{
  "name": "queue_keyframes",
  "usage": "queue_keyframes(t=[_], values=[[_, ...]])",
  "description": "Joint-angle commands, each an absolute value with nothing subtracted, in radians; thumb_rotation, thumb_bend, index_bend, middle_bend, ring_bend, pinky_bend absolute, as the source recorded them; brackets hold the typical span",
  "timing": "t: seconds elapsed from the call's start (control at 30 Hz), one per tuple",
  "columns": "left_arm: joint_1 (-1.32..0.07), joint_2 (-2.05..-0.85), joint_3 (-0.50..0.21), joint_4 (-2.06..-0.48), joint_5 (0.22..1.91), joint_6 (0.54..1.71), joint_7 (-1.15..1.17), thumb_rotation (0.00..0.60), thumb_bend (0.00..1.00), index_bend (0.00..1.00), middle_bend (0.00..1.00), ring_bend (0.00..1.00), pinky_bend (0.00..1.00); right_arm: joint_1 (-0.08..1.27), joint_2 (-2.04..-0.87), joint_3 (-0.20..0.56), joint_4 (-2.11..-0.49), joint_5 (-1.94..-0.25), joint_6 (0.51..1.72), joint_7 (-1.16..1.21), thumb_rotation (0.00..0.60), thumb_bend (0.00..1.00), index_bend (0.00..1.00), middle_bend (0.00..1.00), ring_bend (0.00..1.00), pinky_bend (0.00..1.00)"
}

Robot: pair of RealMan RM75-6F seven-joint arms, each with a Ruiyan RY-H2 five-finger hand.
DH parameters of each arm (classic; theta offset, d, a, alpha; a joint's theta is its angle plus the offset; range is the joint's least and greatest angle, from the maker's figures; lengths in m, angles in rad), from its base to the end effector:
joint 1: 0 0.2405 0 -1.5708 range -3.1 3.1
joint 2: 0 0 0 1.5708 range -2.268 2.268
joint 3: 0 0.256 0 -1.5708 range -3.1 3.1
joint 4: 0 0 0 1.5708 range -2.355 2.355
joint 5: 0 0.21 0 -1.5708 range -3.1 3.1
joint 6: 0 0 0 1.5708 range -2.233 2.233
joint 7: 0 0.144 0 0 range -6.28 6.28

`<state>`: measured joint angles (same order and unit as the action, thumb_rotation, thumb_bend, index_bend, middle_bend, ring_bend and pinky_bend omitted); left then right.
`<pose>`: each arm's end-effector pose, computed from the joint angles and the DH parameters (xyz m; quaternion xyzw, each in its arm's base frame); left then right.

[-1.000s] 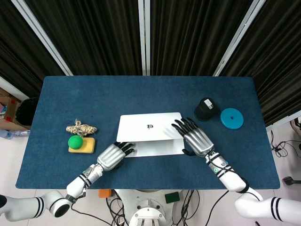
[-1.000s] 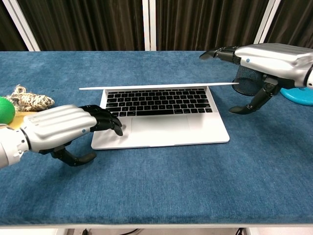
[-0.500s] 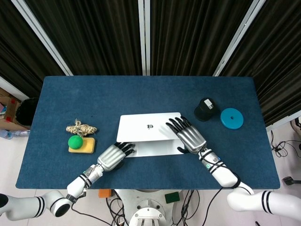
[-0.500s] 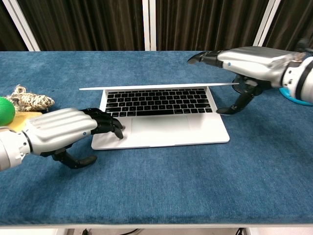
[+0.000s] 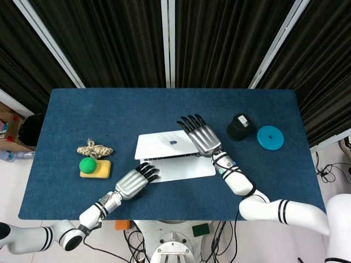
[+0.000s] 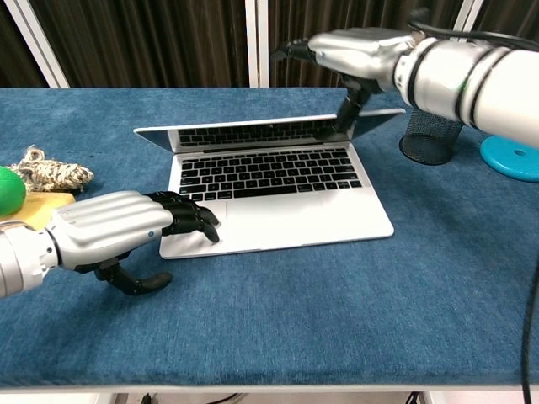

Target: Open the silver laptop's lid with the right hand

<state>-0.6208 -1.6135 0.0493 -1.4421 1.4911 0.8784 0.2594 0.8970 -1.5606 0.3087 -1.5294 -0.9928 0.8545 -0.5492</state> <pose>-0.1805 0.2467 -0.0756 -0.8539 -0.3236 -0.3004 0.2754 -0.0668 -0.3696 -0.0161 0.7789 -0.3154 0.3788 0.3877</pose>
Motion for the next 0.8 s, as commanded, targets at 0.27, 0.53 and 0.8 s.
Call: queue_keyframes(t=[0.27, 0.53, 0.8], values=[[-0.631, -1.611, 0.053, -1.433, 1.483, 0.865, 0.234, 0.6, 0.4, 0.2, 0.12, 0.07, 0.07, 1.038, -1.588, 0.401, -1.419, -0.712, 0.783, -0.562, 0.6, 0.21, 0.0, 0.0, 0.0, 0.0], [-0.64, -1.602, 0.056, -1.436, 1.477, 0.853, 0.22, 0.6, 0.4, 0.2, 0.12, 0.07, 0.07, 1.136, -1.611, 0.434, -1.287, -0.578, 0.775, -0.561, 0.6, 0.21, 0.0, 0.0, 0.0, 0.0], [-0.638, -1.592, 0.059, -1.442, 1.467, 0.856, 0.218, 0.6, 0.4, 0.2, 0.12, 0.07, 0.07, 1.25, -1.671, 0.444, -1.093, -0.455, 0.763, -0.617, 0.6, 0.21, 0.0, 0.0, 0.0, 0.0]])
